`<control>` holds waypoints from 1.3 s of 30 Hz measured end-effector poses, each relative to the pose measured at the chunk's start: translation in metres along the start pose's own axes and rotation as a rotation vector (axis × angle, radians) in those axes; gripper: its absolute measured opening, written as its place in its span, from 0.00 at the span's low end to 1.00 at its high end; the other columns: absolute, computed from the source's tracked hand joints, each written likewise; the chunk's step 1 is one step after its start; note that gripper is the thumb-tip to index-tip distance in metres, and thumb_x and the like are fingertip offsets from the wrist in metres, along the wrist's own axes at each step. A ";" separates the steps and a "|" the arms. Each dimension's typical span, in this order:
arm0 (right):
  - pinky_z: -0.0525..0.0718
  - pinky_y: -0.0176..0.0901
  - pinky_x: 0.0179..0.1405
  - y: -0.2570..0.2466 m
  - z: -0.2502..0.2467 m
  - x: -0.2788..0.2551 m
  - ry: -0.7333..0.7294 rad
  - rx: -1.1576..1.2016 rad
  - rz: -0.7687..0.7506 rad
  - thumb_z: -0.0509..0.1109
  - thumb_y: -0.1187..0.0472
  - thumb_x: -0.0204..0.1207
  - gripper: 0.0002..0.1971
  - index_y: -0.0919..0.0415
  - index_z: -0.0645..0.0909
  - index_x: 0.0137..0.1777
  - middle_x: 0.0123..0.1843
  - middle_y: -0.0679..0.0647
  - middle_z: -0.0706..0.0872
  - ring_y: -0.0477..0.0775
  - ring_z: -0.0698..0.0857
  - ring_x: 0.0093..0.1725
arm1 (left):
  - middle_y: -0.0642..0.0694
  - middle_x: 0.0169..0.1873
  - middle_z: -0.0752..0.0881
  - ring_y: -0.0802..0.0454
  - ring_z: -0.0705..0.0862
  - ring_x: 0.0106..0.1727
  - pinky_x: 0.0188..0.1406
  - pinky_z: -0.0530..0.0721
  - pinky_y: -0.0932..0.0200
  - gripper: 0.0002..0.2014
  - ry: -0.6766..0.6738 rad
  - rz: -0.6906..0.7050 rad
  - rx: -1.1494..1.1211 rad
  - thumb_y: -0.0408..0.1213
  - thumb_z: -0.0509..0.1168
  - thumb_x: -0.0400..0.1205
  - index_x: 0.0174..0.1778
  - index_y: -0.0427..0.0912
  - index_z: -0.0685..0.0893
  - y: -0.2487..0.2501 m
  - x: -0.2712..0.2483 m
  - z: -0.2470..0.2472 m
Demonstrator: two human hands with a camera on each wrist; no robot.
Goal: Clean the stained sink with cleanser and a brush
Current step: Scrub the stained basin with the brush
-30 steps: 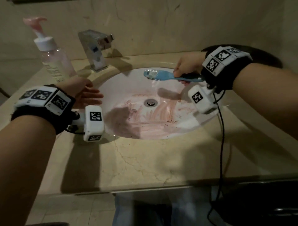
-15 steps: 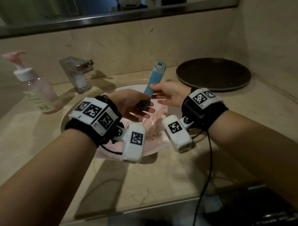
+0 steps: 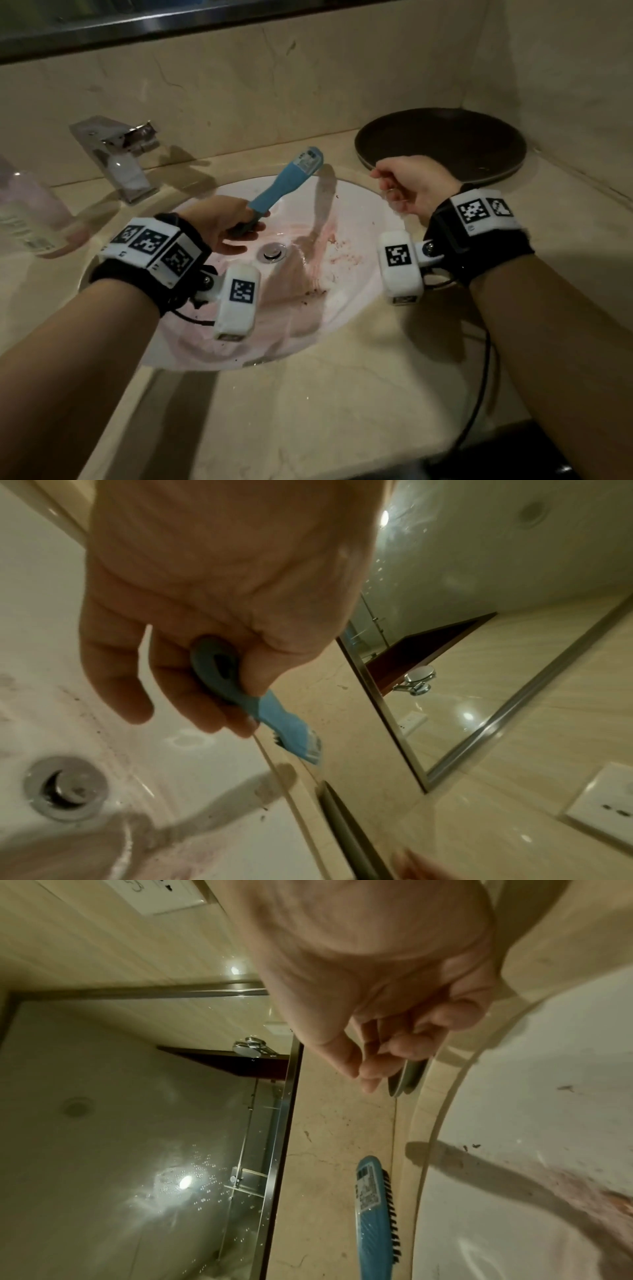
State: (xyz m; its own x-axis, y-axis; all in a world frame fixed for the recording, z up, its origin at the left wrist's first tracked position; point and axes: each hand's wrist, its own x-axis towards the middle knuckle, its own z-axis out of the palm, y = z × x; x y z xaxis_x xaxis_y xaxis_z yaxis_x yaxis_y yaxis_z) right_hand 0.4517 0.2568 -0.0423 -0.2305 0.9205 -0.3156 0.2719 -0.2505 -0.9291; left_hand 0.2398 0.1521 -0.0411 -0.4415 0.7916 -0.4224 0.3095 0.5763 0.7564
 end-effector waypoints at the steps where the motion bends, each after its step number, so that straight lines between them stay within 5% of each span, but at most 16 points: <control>1: 0.62 0.35 0.23 0.001 -0.001 0.003 -0.004 -0.025 -0.010 0.62 0.61 0.78 0.09 0.57 0.77 0.36 0.28 0.49 0.72 0.44 0.67 0.24 | 0.53 0.34 0.80 0.58 0.75 0.35 0.39 0.73 0.60 0.15 0.003 -0.006 0.058 0.31 0.51 0.87 0.41 0.49 0.79 -0.003 0.007 0.000; 6: 0.60 0.28 0.13 0.010 -0.007 0.014 0.038 -0.072 -0.029 0.60 0.58 0.80 0.10 0.56 0.77 0.37 0.26 0.48 0.70 0.44 0.65 0.23 | 0.40 0.48 0.84 0.49 0.74 0.44 0.38 0.70 0.60 0.16 0.125 0.207 0.524 0.27 0.53 0.84 0.58 0.40 0.84 -0.007 0.050 0.005; 11: 0.59 0.31 0.13 0.013 -0.007 0.023 0.041 -0.101 -0.038 0.60 0.59 0.79 0.09 0.57 0.77 0.38 0.26 0.48 0.68 0.44 0.64 0.22 | 0.36 0.61 0.82 0.39 0.77 0.60 0.59 0.75 0.52 0.16 0.256 0.497 0.916 0.31 0.53 0.85 0.63 0.38 0.82 -0.003 0.093 0.012; 16: 0.58 0.31 0.11 0.016 -0.006 0.028 0.065 -0.120 -0.068 0.60 0.60 0.79 0.11 0.58 0.77 0.36 0.24 0.48 0.68 0.44 0.62 0.21 | 0.37 0.58 0.82 0.37 0.77 0.61 0.55 0.72 0.45 0.13 0.419 0.780 1.175 0.36 0.58 0.84 0.60 0.38 0.83 0.016 0.111 0.011; 20: 0.58 0.29 0.11 0.017 -0.005 0.029 0.064 -0.127 -0.083 0.60 0.62 0.78 0.12 0.58 0.76 0.33 0.23 0.49 0.67 0.45 0.62 0.19 | 0.31 0.39 0.85 0.33 0.84 0.41 0.41 0.79 0.45 0.05 0.492 1.061 1.450 0.28 0.69 0.75 0.44 0.30 0.86 0.038 0.111 0.007; 27: 0.58 0.31 0.11 0.017 -0.004 0.029 0.085 -0.146 -0.094 0.61 0.64 0.75 0.13 0.57 0.75 0.29 0.22 0.50 0.67 0.46 0.62 0.17 | 0.33 0.35 0.81 0.36 0.81 0.37 0.37 0.77 0.48 0.06 0.599 1.144 1.687 0.25 0.68 0.70 0.41 0.30 0.84 0.084 0.087 0.011; 32: 0.56 0.29 0.11 0.015 -0.005 0.029 0.090 -0.144 -0.051 0.61 0.63 0.76 0.11 0.57 0.76 0.31 0.23 0.50 0.66 0.46 0.61 0.19 | 0.34 0.47 0.80 0.35 0.79 0.48 0.44 0.77 0.45 0.09 0.625 1.255 1.629 0.26 0.64 0.75 0.51 0.33 0.83 0.111 0.068 0.034; 39: 0.59 0.38 0.17 0.015 -0.004 0.027 0.100 -0.160 -0.085 0.61 0.62 0.75 0.11 0.57 0.77 0.31 0.22 0.50 0.68 0.48 0.64 0.21 | 0.35 0.55 0.77 0.35 0.76 0.58 0.53 0.74 0.44 0.14 0.601 0.912 1.706 0.29 0.61 0.79 0.59 0.38 0.83 0.112 0.072 0.018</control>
State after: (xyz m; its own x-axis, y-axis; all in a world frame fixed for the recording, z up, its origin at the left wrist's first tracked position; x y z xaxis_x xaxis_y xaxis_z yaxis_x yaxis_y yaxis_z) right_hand 0.4535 0.2791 -0.0643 -0.1671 0.9634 -0.2095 0.4021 -0.1274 -0.9067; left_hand 0.2579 0.2767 0.0042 0.2147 0.9575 0.1924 0.7219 -0.0228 -0.6916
